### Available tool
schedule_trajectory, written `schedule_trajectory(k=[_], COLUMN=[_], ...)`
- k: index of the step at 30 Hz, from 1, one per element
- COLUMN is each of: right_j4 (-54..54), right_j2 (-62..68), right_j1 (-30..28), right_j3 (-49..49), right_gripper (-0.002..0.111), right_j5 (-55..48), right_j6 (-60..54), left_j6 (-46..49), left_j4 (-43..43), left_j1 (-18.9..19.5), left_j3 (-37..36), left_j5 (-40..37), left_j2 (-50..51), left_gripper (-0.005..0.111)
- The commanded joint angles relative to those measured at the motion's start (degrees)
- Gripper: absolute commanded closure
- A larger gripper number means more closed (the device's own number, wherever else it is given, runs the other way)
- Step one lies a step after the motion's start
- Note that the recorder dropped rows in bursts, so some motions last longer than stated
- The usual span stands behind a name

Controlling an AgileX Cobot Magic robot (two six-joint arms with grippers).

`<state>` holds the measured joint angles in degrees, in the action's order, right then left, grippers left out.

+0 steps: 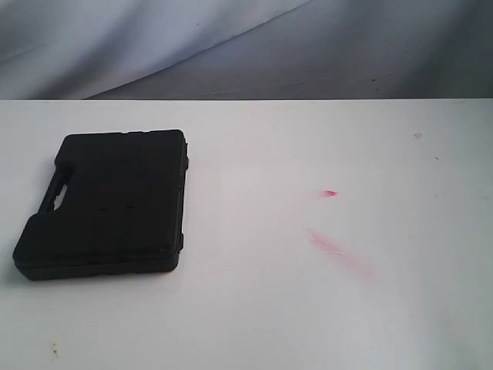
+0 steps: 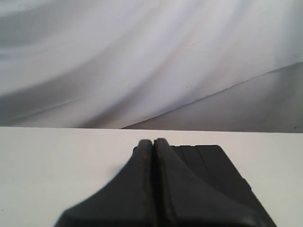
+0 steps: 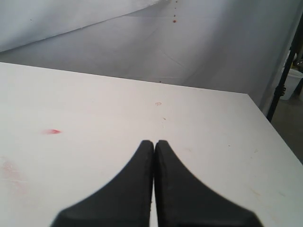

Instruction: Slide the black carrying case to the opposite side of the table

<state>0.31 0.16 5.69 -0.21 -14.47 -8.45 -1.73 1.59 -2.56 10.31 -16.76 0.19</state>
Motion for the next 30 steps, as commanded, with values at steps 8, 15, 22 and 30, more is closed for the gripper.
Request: schedule_trajectory(k=[8, 15, 22, 30], right_j4=[-0.01, -0.01, -0.01, -0.01], right_j2=[-0.16, -0.16, -0.16, -0.16], right_j1=[-0.44, -0.44, -0.44, -0.44], right_j3=[0.21, 0.21, 0.21, 0.21], right_gripper=[0.108, 0.108, 0.108, 0.108], right_j5=[0.07, 0.07, 0.07, 0.07], right_j6=[-0.01, -0.01, -0.01, -0.01], left_j6=[-0.20, 0.99, 0.88, 0.33], left_j4=[-1.97, -5.57, -6.86, -6.40], left_j1=[-0.09, -0.09, -0.09, -0.23], left_j3=[-8.60, -10.31, -10.31, -10.31], left_j5=[9.40, 14.58, 16.76, 15.51], left_j2=[-0.19, -0.19, -0.19, -0.19], left_gripper=[0.107, 0.107, 0.107, 0.107])
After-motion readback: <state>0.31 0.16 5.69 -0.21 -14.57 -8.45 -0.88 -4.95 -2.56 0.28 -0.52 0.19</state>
